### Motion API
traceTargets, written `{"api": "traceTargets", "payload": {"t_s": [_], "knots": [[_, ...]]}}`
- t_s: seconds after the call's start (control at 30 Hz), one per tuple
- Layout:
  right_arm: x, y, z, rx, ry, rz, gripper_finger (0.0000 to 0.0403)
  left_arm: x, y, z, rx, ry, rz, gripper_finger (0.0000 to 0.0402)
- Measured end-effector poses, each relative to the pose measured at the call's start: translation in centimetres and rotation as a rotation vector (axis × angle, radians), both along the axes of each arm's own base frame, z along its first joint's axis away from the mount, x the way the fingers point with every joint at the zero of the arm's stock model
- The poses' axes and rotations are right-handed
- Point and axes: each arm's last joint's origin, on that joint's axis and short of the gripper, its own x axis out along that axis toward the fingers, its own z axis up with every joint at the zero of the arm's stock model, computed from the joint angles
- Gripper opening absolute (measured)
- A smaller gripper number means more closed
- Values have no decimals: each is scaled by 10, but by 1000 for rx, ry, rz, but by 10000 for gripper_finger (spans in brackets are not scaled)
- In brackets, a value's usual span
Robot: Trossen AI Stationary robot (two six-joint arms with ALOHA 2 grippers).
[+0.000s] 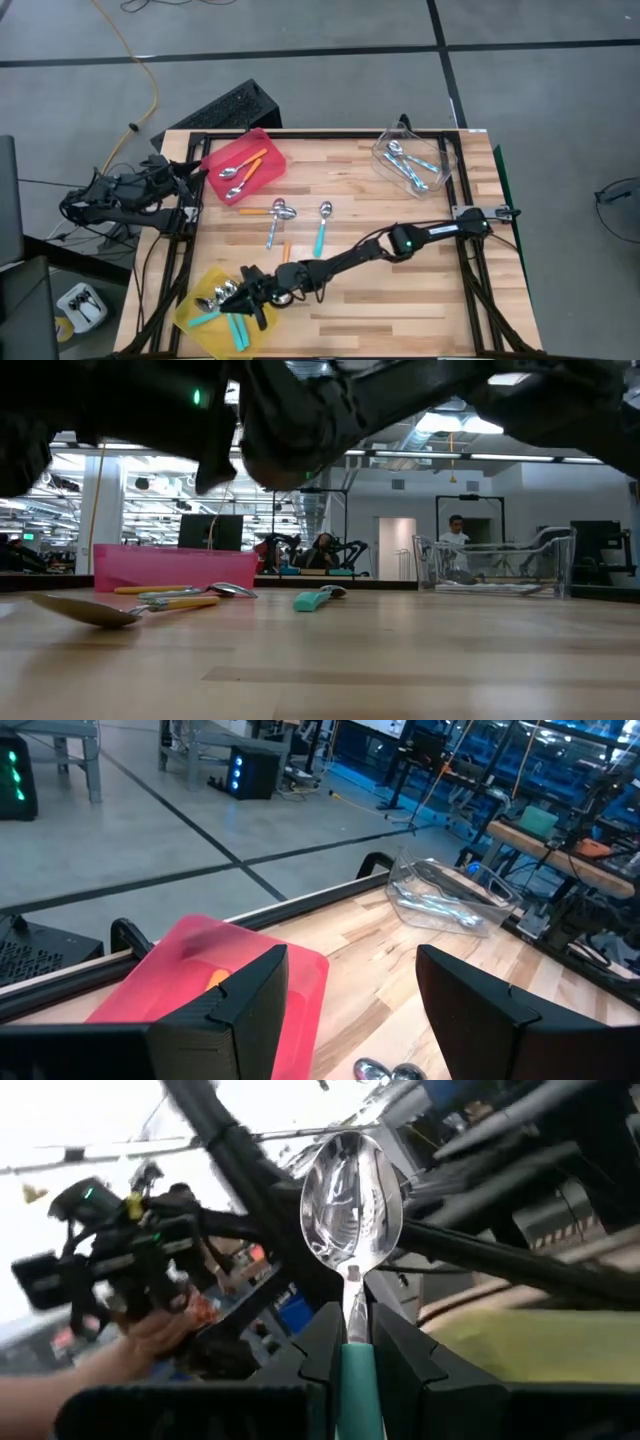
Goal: Sort silverware by color (type)
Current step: Put the light blue spoon into the yellow bin
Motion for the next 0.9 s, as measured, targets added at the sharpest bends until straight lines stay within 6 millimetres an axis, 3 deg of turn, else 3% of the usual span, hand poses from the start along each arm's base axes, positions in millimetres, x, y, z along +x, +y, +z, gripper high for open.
{"api": "traceTargets", "payload": {"t_s": [0.1, 0.3, 0.9], "knots": [[4, -10, -6, 84, 72, -10, 68, 0, 0, 0, 0, 0, 0, 205], [6, -14, -20, 54, 117, -41, 68, 0, 0, 0, 0, 0, 0, 205], [7, -17, -19, 55, 109, -44, 68, 0, 0, 0, 0, 0, 0, 205]]}}
